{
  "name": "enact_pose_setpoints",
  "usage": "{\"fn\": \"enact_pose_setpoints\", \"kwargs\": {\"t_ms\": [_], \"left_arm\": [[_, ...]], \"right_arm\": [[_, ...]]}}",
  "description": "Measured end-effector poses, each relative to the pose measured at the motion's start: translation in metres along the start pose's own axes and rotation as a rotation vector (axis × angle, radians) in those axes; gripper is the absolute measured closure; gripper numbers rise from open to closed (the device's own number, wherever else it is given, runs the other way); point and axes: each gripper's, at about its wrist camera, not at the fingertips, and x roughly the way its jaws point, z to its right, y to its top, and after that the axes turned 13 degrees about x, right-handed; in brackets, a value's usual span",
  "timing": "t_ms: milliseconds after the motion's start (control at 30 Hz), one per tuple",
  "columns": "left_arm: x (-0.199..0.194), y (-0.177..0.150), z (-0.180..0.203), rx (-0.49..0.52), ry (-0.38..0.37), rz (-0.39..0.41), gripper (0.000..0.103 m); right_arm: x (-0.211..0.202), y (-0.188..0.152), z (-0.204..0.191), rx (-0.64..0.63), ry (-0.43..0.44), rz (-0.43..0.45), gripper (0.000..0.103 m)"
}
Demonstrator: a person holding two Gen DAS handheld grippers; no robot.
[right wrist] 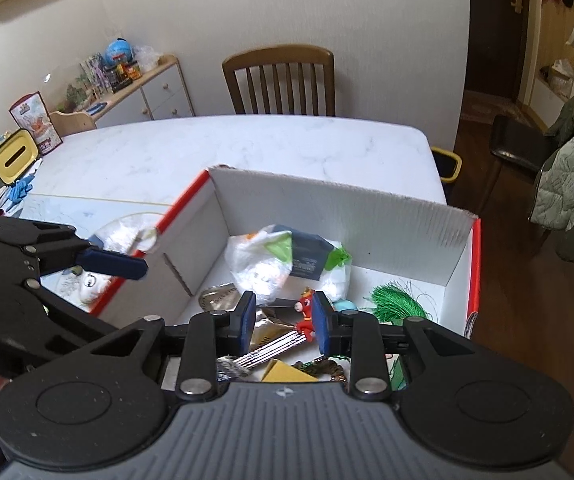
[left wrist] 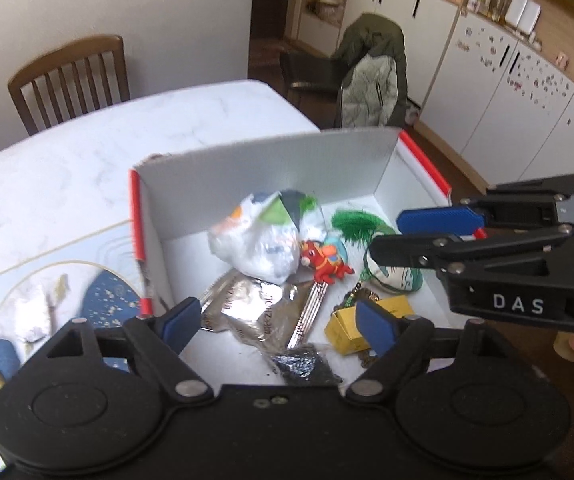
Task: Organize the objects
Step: 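Move both tools back from the box to the remaining items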
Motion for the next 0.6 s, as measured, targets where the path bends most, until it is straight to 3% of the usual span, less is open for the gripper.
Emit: {"fn": "enact_pose_setpoints", "kwargs": {"t_ms": [133,267,600], "left_arm": [[-0.02,-0.006,-0.004,-0.006,0.037,0.047,0.016],[-0.042,-0.016,-0.013,-0.02,0.061,0.085,0.013],[-0.079,-0.049,-0.06,-0.053,0.121,0.143,0.004]], "right_arm": [[-0.013,-0.002,-0.009,-0.005,0.006,0.017,0.073],[-0.022,-0.006,-0.02,-0.007,0.015,0.044,0.046],[-0.022,-0.014,-0.055,0.012,0.001,0.054,0.041]]}}
